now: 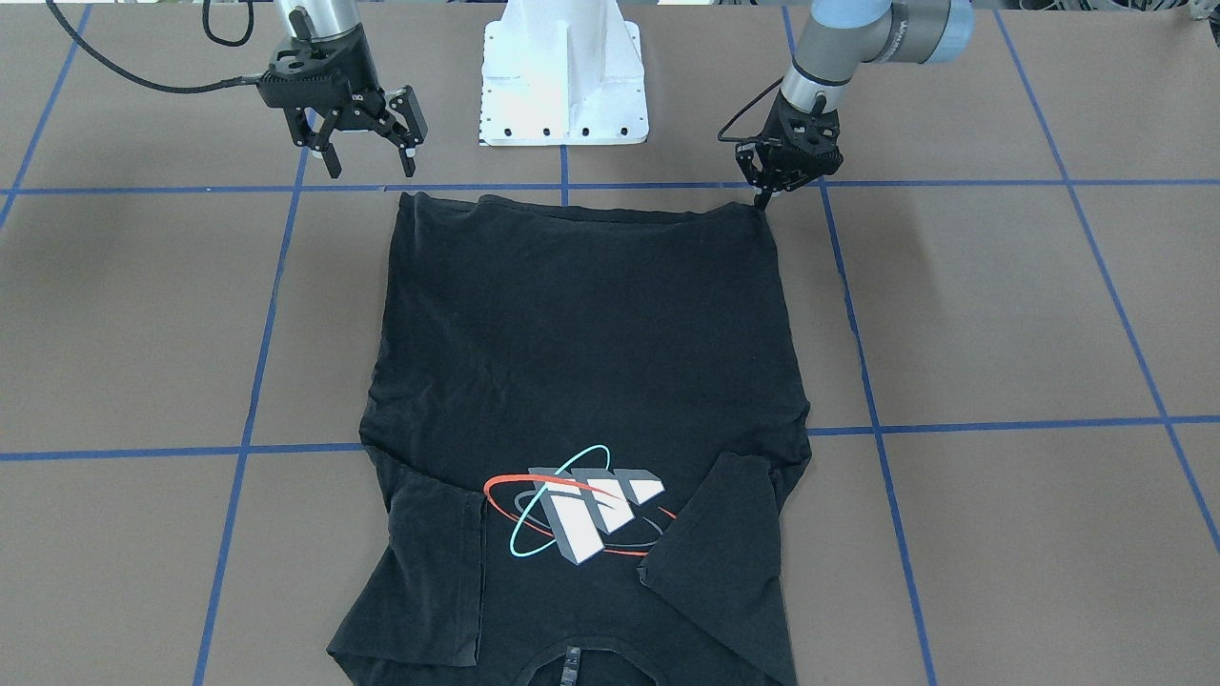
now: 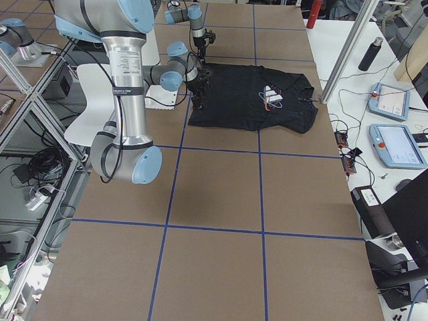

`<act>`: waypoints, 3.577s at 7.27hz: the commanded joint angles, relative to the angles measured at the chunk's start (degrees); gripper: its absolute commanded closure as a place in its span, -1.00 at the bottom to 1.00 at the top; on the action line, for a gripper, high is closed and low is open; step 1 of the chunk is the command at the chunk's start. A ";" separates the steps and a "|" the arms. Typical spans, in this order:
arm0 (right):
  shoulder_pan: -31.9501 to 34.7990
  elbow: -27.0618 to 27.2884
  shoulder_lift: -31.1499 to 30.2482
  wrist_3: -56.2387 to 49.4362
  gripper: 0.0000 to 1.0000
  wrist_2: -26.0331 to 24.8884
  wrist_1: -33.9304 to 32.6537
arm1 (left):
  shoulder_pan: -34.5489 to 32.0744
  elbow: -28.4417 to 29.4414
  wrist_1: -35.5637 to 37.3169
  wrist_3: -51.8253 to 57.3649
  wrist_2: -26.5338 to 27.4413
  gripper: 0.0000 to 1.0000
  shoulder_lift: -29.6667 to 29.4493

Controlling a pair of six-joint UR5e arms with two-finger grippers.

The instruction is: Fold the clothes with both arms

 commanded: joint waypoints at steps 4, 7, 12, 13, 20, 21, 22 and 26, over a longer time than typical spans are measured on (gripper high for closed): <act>-9.11 -15.54 0.81 5.16 -0.98 -11.79 13.64 | -0.09 -0.27 0.00 -0.26 -0.17 1.00 -0.10; -9.19 -16.13 0.11 5.59 -0.85 -13.02 14.96 | 0.00 -0.18 -0.09 -1.05 -0.09 1.00 -0.10; -10.25 -15.95 -0.07 5.77 -0.33 -14.52 14.78 | 0.00 -0.01 -0.26 -1.14 -0.09 1.00 -0.02; -10.51 -15.95 -0.50 5.77 -0.32 -14.52 14.78 | 0.00 -0.01 -0.35 -1.14 -0.09 1.00 -0.10; -16.22 -11.03 -1.74 9.90 -0.34 -17.16 6.08 | 0.00 0.52 -0.53 -1.14 -0.09 1.00 -0.10; -16.40 -11.38 -1.30 9.82 -0.28 -17.16 6.08 | 0.08 0.52 -0.61 -1.14 -0.09 1.00 -0.19; -16.40 -11.47 -1.21 9.81 -0.19 -17.16 6.08 | 0.09 0.52 -0.62 -1.14 -0.09 1.00 -0.19; -16.14 -12.44 -1.12 9.29 -0.20 -17.25 6.17 | 0.09 0.34 -0.62 -1.14 -0.09 1.00 -0.19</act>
